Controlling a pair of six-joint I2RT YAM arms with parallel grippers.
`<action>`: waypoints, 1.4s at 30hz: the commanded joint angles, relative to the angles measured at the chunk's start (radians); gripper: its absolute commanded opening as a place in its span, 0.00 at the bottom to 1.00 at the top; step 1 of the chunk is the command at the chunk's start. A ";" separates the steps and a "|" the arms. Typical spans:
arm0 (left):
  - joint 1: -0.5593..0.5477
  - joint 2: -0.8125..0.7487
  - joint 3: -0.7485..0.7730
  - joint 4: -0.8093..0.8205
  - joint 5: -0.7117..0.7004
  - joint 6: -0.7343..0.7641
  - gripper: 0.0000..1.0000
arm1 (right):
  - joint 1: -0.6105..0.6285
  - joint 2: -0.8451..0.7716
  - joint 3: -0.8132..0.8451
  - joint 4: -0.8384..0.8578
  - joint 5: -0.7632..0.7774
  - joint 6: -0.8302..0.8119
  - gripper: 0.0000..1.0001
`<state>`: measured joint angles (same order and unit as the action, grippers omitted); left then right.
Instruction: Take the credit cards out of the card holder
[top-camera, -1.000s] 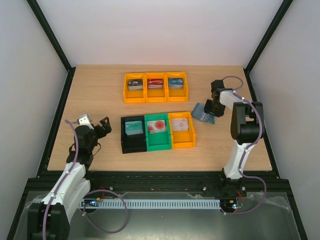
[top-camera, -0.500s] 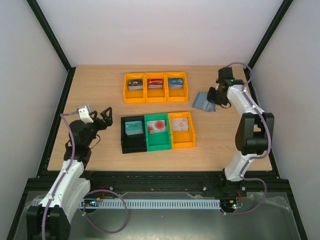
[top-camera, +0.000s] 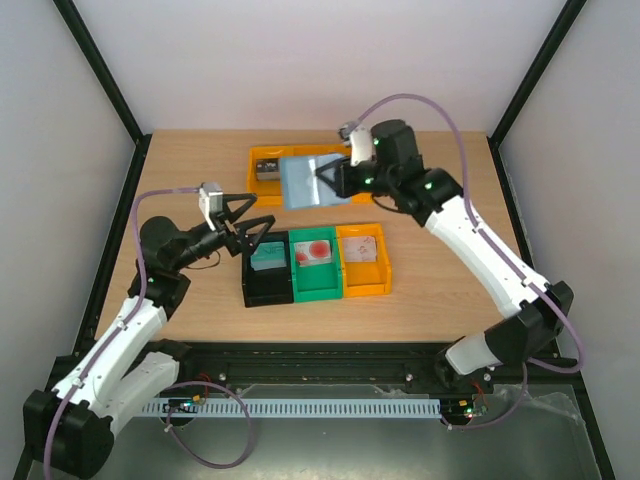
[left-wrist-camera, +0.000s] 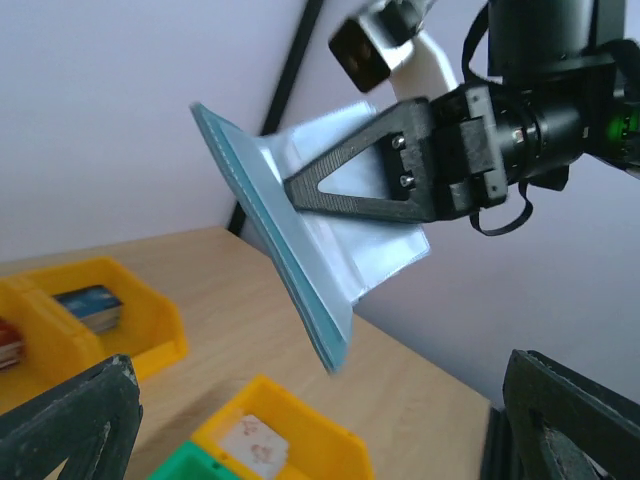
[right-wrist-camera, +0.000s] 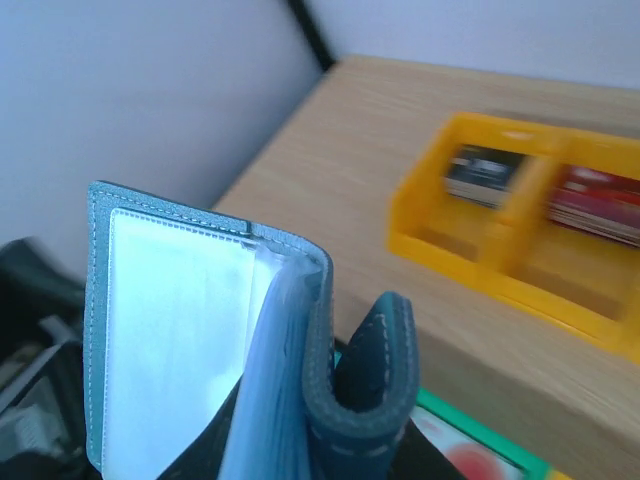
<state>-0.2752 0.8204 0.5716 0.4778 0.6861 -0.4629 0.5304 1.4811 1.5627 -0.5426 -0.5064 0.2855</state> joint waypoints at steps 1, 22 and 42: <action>-0.033 0.027 0.049 0.011 0.114 -0.004 1.00 | 0.118 -0.073 -0.075 0.221 -0.009 -0.005 0.02; -0.046 0.030 0.046 0.087 0.022 -0.047 0.02 | 0.292 -0.025 0.014 0.279 -0.031 -0.087 0.28; 0.013 -0.041 0.122 0.173 0.088 0.021 0.02 | 0.105 -0.245 -0.087 0.246 -0.311 -0.231 0.99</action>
<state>-0.2642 0.7933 0.6586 0.5888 0.7509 -0.4599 0.6353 1.1610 1.4727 -0.3000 -0.7441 0.0311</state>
